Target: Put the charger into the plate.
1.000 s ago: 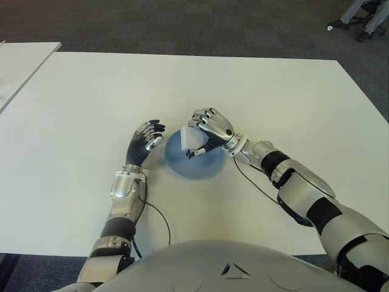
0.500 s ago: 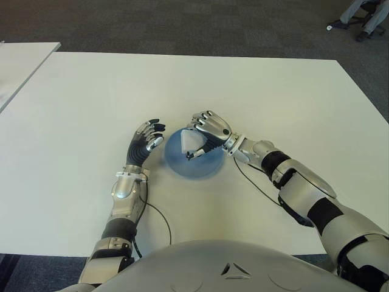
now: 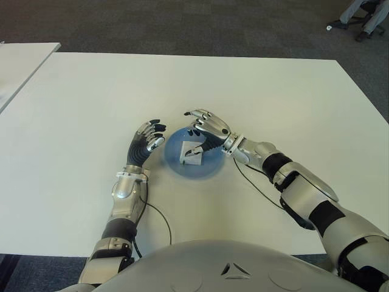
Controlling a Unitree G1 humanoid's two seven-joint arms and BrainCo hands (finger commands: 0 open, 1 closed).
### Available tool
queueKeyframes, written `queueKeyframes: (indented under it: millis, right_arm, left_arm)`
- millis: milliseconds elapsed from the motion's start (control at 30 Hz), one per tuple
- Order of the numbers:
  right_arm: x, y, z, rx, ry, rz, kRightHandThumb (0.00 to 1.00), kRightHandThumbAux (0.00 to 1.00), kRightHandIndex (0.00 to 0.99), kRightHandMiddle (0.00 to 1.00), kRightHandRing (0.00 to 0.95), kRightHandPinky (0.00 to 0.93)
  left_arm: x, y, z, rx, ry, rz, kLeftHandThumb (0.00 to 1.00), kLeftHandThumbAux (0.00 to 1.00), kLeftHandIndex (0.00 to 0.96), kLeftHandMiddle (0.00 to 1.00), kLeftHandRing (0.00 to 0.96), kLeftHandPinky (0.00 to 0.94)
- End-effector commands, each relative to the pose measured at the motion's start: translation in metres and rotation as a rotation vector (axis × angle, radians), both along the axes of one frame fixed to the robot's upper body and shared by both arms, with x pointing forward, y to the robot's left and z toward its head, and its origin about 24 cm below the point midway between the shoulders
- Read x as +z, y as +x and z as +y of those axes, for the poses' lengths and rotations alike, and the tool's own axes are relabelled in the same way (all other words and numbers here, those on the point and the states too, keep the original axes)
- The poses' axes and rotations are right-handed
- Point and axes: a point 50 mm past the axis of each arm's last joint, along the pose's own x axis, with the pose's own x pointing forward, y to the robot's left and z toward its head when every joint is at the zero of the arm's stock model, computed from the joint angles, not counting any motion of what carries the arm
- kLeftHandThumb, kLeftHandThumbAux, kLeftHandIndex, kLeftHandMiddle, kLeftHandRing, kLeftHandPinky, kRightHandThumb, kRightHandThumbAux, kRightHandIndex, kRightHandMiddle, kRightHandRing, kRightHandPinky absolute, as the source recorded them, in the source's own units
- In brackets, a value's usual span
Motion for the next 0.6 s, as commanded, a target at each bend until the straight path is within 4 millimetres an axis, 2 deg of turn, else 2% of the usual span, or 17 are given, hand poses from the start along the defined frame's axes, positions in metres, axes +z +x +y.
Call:
queueKeyframes:
  millis: [33, 300, 600]
  right_arm:
    - [-0.0045, -0.0034, -0.0026, -0.003, -0.005, 0.028, 0.270, 0.146, 0.000, 0.000, 0.000, 0.000]
    - [-0.0041, -0.0034, -0.0036, -0.001, -0.007, 0.047, 0.294, 0.135, 0.000, 0.000, 0.000, 0.000]
    - [-0.0026, -0.0027, -0.0043, 0.003, -0.003, 0.073, 0.297, 0.170, 0.000, 0.000, 0.000, 0.000]
  left_arm:
    - [-0.0184, -0.0144, -0.0029, 0.008, -0.023, 0.088, 0.000, 0.513, 0.248, 0.342, 0.322, 0.303]
    - [-0.0192, -0.0144, -0.0028, 0.000, -0.037, 0.099, 0.000, 0.514, 0.240, 0.333, 0.320, 0.308]
    - [-0.0190, -0.0147, -0.0019, -0.005, -0.029, 0.103, 0.000, 0.528, 0.241, 0.336, 0.324, 0.308]
